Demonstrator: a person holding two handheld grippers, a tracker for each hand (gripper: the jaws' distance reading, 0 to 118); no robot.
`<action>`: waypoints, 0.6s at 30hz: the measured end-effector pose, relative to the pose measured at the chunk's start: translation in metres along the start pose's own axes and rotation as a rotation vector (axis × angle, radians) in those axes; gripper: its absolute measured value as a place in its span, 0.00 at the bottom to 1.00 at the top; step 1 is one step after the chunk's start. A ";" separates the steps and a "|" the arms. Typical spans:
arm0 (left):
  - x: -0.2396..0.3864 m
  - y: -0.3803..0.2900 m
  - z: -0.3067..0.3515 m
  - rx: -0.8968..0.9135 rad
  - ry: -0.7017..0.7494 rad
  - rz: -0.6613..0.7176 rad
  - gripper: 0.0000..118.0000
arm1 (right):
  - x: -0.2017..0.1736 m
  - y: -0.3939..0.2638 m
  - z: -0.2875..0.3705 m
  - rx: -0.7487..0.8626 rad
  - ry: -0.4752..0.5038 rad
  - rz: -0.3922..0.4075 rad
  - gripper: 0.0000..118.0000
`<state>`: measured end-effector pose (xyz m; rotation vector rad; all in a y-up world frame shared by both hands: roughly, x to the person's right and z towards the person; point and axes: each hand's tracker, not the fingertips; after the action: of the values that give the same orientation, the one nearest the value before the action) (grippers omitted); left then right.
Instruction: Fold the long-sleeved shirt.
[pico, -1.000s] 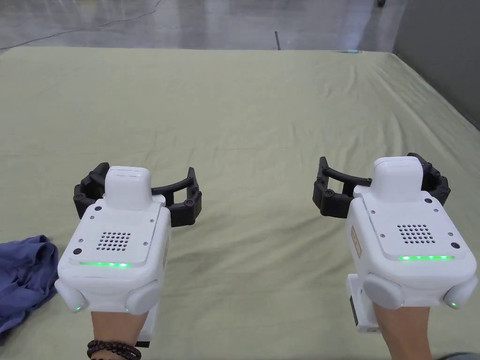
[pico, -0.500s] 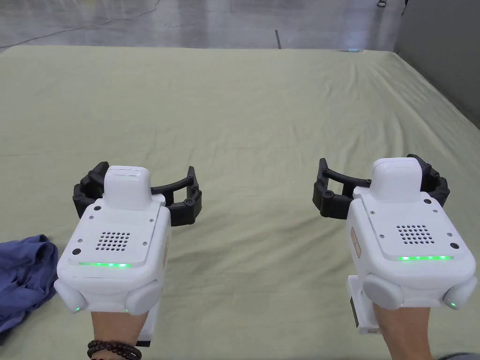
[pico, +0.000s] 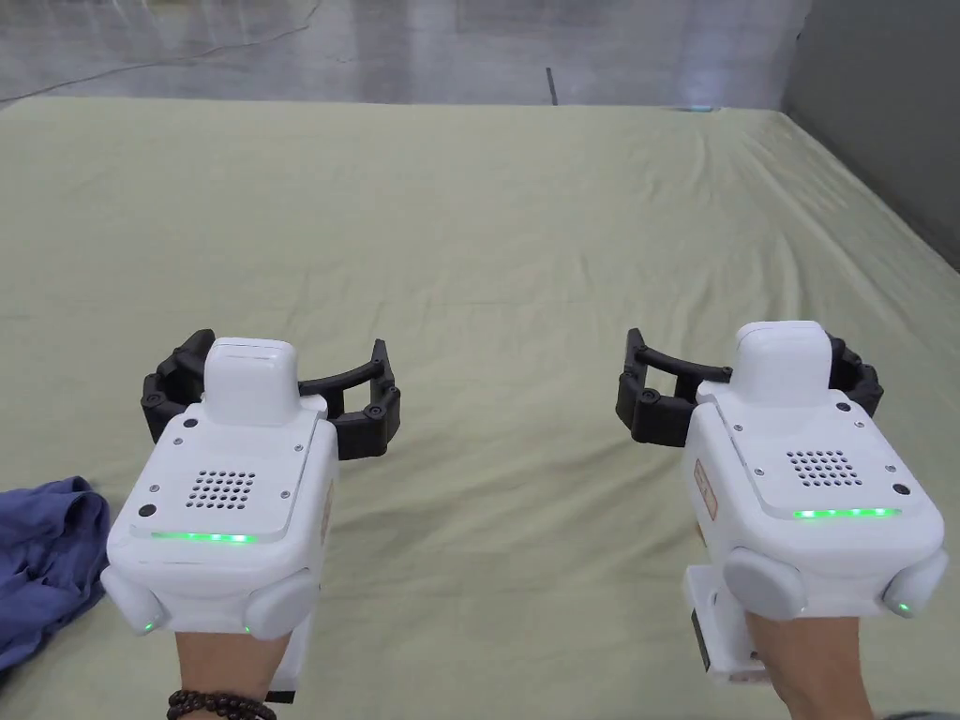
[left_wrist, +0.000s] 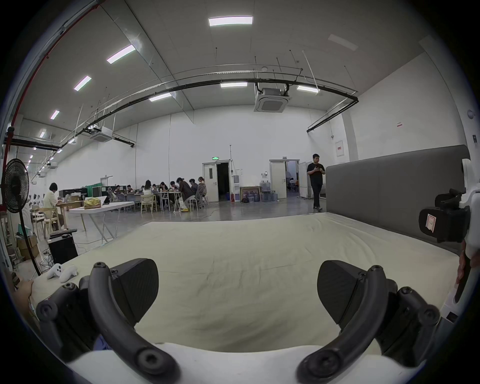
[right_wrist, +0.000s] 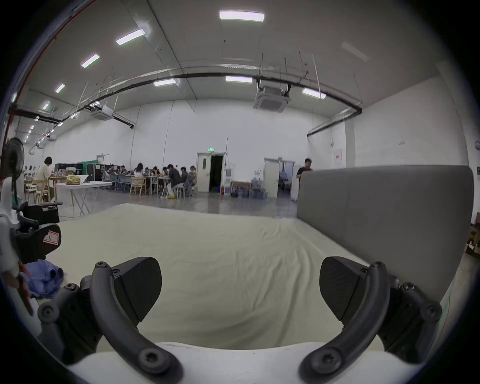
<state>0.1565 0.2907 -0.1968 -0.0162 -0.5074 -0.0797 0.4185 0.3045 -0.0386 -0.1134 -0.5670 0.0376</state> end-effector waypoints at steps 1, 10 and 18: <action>0.000 0.000 0.000 0.001 -0.002 0.000 1.00 | 0.000 0.003 -0.001 -0.027 0.012 -0.018 1.00; -0.003 0.003 -0.001 0.003 0.005 -0.004 1.00 | -0.001 0.028 -0.004 -0.102 -0.026 -0.118 1.00; -0.004 0.005 -0.002 0.000 0.002 0.022 1.00 | 0.002 0.049 -0.001 -0.123 -0.129 -0.190 1.00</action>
<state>0.1540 0.2964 -0.2007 -0.0214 -0.5048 -0.0583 0.4200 0.3534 -0.0439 -0.1769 -0.7072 -0.1763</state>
